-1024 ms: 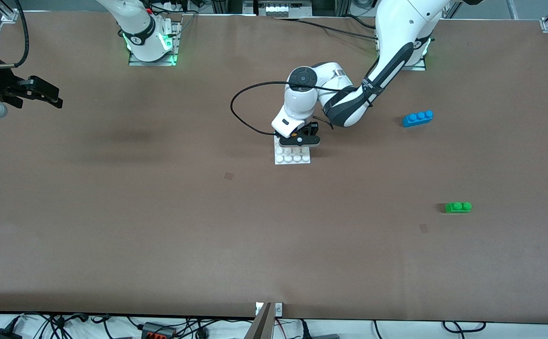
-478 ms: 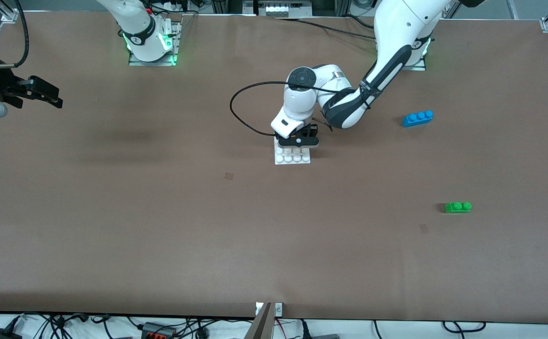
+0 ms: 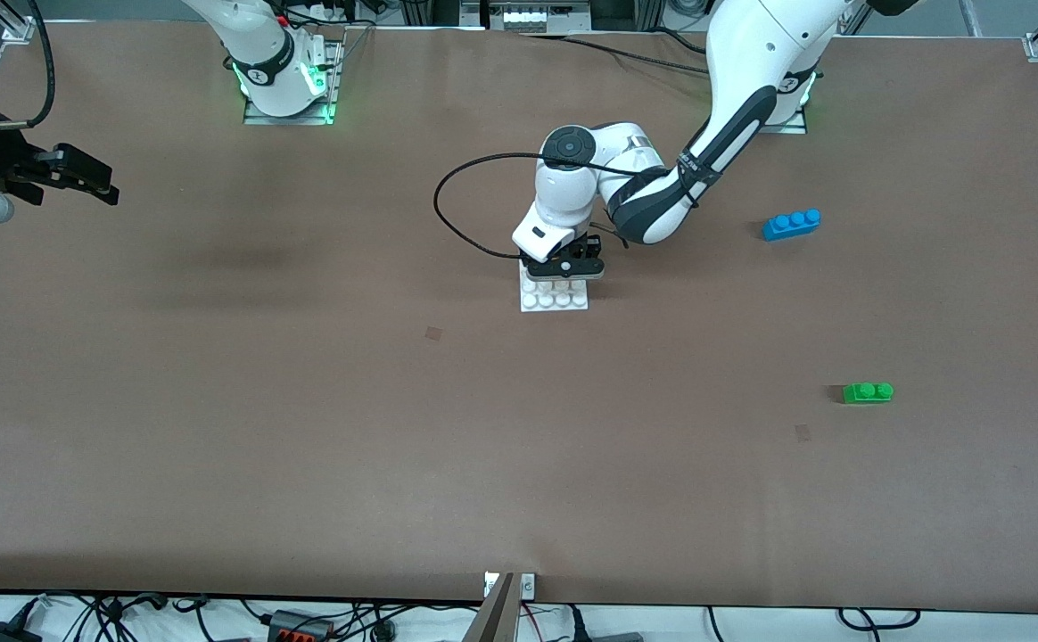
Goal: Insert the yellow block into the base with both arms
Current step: 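Press the yellow brick down onto the base studs with the left gripper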
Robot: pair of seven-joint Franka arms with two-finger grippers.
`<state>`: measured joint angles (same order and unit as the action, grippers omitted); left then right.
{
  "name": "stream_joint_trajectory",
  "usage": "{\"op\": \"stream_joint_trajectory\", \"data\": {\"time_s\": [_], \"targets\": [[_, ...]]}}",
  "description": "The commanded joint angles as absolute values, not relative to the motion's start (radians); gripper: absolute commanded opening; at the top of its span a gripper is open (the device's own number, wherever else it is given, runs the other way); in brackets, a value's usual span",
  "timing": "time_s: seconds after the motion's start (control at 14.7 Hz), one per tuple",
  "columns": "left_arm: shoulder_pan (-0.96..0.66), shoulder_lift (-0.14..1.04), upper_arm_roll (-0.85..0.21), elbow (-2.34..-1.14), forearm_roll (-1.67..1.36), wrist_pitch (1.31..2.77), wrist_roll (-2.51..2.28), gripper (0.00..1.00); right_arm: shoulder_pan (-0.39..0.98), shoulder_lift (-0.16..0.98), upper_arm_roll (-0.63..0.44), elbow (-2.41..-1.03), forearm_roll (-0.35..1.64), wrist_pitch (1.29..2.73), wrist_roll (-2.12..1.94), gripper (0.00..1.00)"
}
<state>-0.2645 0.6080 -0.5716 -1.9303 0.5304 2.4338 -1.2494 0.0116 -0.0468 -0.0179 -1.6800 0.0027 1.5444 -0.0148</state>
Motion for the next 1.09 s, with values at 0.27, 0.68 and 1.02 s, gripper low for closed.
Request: {"op": "stream_joint_trajectory", "data": {"time_s": [0.27, 0.68, 1.02], "targets": [[-0.279, 0.621, -0.572, -1.911, 0.566, 2.436, -1.312, 0.57, 0.015, -0.057, -0.018, -1.68, 0.002, 1.54, -0.014, 1.0], [-0.285, 0.618, -0.574, -1.914, 0.568, 2.437, -1.336, 0.57, 0.015, -0.057, -0.018, -1.68, 0.002, 1.542, -0.012, 1.0], [-0.284, 0.612, -0.574, -1.924, 0.569, 2.437, -1.335, 0.57, 0.017, -0.057, -0.018, -1.68, 0.002, 1.54, -0.014, 1.0]]}}
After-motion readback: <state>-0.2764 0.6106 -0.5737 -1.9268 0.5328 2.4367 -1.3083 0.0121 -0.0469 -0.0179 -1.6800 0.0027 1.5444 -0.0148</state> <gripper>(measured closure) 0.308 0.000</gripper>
